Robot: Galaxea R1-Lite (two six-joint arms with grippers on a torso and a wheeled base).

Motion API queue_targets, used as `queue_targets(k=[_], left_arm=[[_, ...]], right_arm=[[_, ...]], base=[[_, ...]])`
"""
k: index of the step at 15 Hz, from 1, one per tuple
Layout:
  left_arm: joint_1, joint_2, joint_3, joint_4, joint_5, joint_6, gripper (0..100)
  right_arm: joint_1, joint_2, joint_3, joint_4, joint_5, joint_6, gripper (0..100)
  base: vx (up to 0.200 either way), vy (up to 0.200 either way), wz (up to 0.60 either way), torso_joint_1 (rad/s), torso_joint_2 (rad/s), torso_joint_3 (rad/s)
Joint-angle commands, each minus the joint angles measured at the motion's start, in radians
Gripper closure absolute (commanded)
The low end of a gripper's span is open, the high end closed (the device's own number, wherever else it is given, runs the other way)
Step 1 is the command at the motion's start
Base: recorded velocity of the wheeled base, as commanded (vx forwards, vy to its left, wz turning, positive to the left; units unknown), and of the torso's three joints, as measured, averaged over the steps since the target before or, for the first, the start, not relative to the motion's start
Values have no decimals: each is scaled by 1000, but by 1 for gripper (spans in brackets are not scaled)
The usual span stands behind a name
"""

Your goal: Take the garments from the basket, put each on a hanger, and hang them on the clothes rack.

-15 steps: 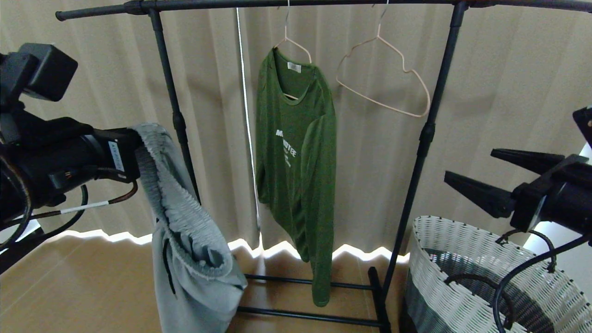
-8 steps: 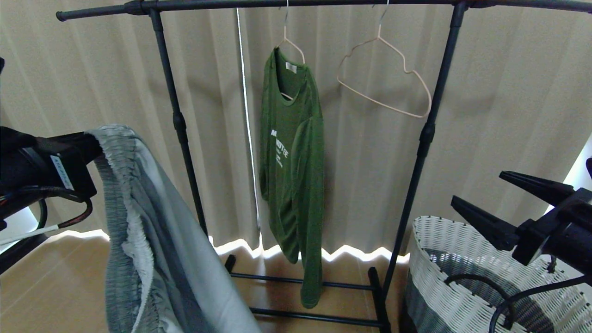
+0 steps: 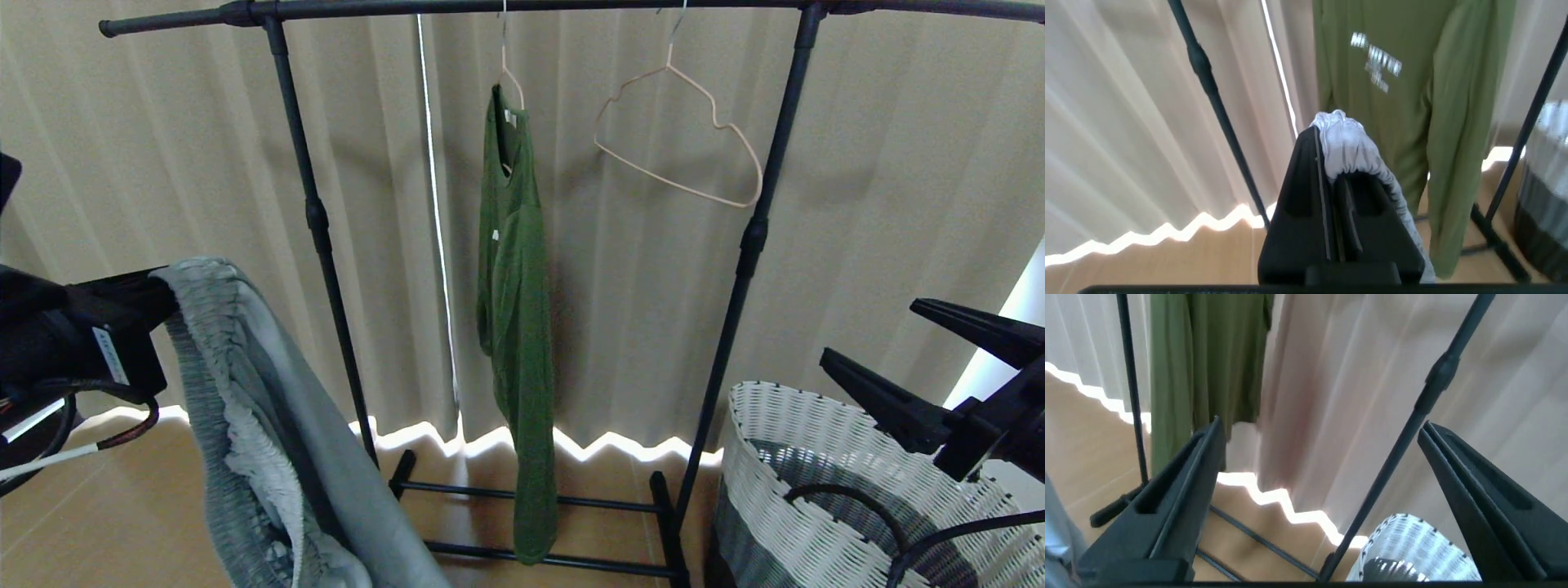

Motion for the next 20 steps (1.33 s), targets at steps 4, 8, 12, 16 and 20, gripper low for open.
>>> queue_targets(k=[4, 8, 12, 16, 20], left_arm=[[-3, -72, 55, -1, -5, 0, 100], [-4, -144, 101, -1, -8, -1, 100], [-4, -135, 101, -1, -16, 0, 100], [-3, -135, 103, 1, -33, 3, 100], [-3, -130, 119, 1, -34, 6, 100]], right_arm=[[0, -27, 3, 4, 4, -3, 0], [0, -23, 5, 7, 4, 0, 0], [0, -19, 6, 8, 4, 2, 0], [0, -16, 14, 10, 4, 2, 0], [0, -16, 14, 10, 5, 2, 0]], base=[[0, 0, 0, 0, 0, 0], [0, 0, 0, 0, 0, 0], [0, 0, 0, 122, -171, -178], [0, 0, 0, 149, -537, -250], [0, 0, 0, 154, -508, -261]])
